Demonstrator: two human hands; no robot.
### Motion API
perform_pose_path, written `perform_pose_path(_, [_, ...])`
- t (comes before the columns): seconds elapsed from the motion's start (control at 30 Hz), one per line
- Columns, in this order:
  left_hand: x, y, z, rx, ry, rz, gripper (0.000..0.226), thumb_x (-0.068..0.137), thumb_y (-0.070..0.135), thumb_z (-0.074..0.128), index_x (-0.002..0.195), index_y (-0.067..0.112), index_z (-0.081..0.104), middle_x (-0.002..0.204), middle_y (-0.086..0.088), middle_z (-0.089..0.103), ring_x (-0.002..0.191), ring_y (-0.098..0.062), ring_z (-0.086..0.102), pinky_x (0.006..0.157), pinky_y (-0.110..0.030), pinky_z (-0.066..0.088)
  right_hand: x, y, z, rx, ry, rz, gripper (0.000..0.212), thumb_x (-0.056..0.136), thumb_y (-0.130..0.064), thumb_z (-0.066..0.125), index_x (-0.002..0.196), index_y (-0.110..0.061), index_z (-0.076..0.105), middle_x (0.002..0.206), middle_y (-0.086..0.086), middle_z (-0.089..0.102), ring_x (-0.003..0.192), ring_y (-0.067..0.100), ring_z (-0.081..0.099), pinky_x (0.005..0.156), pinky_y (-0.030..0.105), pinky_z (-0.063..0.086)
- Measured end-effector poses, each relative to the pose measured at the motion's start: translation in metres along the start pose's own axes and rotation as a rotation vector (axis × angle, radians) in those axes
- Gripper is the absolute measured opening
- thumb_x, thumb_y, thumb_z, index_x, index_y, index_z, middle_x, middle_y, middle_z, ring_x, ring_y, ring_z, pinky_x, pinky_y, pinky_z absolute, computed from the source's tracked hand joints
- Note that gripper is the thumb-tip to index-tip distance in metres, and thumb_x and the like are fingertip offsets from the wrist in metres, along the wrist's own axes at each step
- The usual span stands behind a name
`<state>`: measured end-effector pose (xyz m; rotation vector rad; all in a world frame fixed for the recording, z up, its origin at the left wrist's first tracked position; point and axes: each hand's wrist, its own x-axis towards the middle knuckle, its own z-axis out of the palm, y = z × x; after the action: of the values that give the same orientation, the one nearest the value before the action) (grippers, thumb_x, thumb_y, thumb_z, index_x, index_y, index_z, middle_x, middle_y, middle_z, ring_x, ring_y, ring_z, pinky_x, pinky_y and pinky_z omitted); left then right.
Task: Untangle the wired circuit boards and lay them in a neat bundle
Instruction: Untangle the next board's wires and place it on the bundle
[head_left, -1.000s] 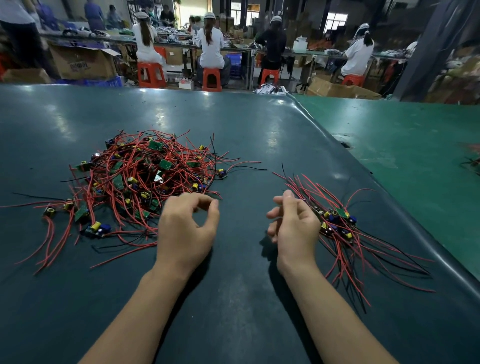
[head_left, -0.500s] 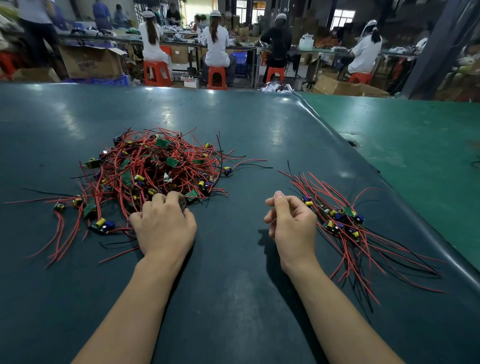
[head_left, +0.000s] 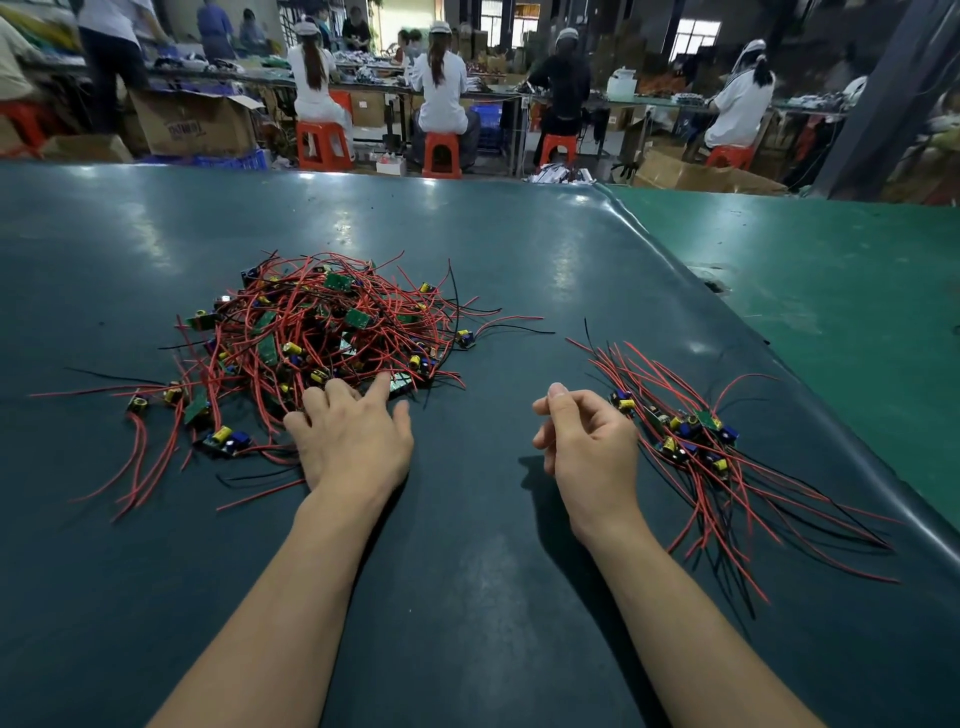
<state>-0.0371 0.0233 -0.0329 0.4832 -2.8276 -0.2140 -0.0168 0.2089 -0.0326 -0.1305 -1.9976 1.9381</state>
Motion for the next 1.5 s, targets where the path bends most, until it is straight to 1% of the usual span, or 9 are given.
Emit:
perform_pose_path(0.27, [-0.007, 0.003, -0.001, -0.224, 0.211, 0.122, 0.013, 0.086, 0.036, 0.066, 0.088, 0.028, 0.075, 0.105, 0.005, 0.058, 0.107, -0.025, 0.037, 0.085, -0.04, 0.024, 0.001, 0.002, -0.001, -0.008, 0.013, 0.0, 0.032, 0.097, -0.032, 0.057, 0.069, -0.02, 0.067, 0.052, -0.002, 0.059, 0.049, 0.008, 0.052, 0.057, 0.033, 0.039])
perform_pose_path(0.43, [-0.019, 0.017, -0.011, -0.541, 0.385, 0.453, 0.013, 0.085, 0.025, 0.062, 0.089, 0.017, 0.071, 0.092, 0.006, 0.069, 0.094, -0.026, 0.054, 0.079, -0.037, 0.028, 0.003, 0.002, 0.0, -0.025, 0.01, -0.013, 0.034, 0.097, -0.033, 0.057, 0.069, -0.019, 0.068, 0.051, -0.001, 0.059, 0.049, 0.009, 0.053, 0.057, 0.032, 0.04])
perform_pose_path(0.57, [-0.03, 0.025, -0.017, -0.571, 0.526, 0.752, 0.015, 0.089, 0.02, 0.064, 0.1, 0.017, 0.073, 0.095, 0.008, 0.069, 0.09, -0.024, 0.055, 0.081, -0.036, 0.033, -0.002, -0.006, 0.003, 0.023, -0.158, 0.032, 0.048, 0.089, -0.059, 0.053, 0.068, -0.018, 0.068, 0.054, 0.004, 0.061, 0.046, 0.016, 0.049, 0.049, 0.029, 0.038])
perform_pose_path(0.73, [-0.034, 0.03, -0.019, -0.573, 0.661, 0.775, 0.011, 0.084, 0.014, 0.074, 0.094, 0.018, 0.077, 0.106, -0.001, 0.069, 0.102, -0.028, 0.052, 0.087, -0.042, 0.038, 0.001, -0.013, -0.001, 0.224, -0.119, 0.049, 0.018, 0.095, -0.016, 0.061, 0.077, -0.013, 0.064, 0.058, 0.001, 0.063, 0.045, 0.011, 0.051, 0.039, 0.02, 0.037])
perform_pose_path(0.83, [-0.041, 0.032, -0.022, -0.633, 0.828, 0.724, 0.008, 0.085, 0.025, 0.074, 0.08, 0.019, 0.075, 0.091, 0.002, 0.068, 0.092, -0.026, 0.055, 0.083, -0.044, 0.039, 0.003, -0.017, -0.001, 0.402, -0.12, 0.114, 0.011, 0.097, -0.014, 0.057, 0.087, -0.011, 0.056, 0.064, 0.005, 0.067, 0.041, 0.012, 0.051, 0.034, 0.018, 0.034])
perform_pose_path(0.93, [-0.048, 0.035, -0.017, -0.723, 0.572, 0.821, 0.026, 0.09, 0.031, 0.066, 0.069, 0.016, 0.072, 0.065, 0.005, 0.062, 0.063, -0.019, 0.053, 0.066, -0.04, 0.043, 0.002, -0.017, 0.0, 0.38, -0.154, 0.097, 0.01, 0.098, -0.017, 0.057, 0.09, -0.015, 0.05, 0.076, 0.009, 0.074, 0.045, 0.016, 0.057, 0.034, 0.019, 0.036])
perform_pose_path(1.07, [-0.048, 0.039, -0.016, -0.991, 0.055, 0.497, 0.028, 0.086, 0.05, 0.064, 0.084, 0.024, 0.071, 0.068, 0.015, 0.067, 0.055, 0.0, 0.054, 0.057, -0.019, 0.044, -0.005, -0.014, 0.002, 0.167, -0.189, -0.034, 0.011, 0.096, -0.014, 0.06, 0.087, -0.018, 0.054, 0.069, -0.003, 0.07, 0.054, 0.01, 0.063, 0.034, 0.024, 0.045])
perform_pose_path(1.2, [-0.042, 0.039, -0.016, -1.179, -0.051, 0.232, 0.027, 0.077, 0.051, 0.064, 0.075, 0.025, 0.07, 0.065, 0.012, 0.069, 0.054, -0.001, 0.059, 0.054, -0.016, 0.046, -0.009, -0.015, 0.003, 0.109, -0.259, -0.074, 0.009, 0.096, -0.01, 0.06, 0.09, -0.015, 0.057, 0.077, 0.003, 0.07, 0.059, 0.017, 0.067, 0.037, 0.028, 0.048])
perform_pose_path(1.5, [-0.035, 0.037, -0.023, -1.605, -0.248, 0.054, 0.01, 0.08, 0.027, 0.071, 0.08, 0.017, 0.072, 0.069, 0.001, 0.07, 0.059, -0.008, 0.061, 0.055, -0.02, 0.047, -0.008, -0.022, 0.002, 0.33, -0.316, 0.107, 0.009, 0.097, -0.008, 0.056, 0.102, -0.011, 0.063, 0.101, 0.006, 0.075, 0.058, 0.022, 0.069, 0.039, 0.022, 0.045])
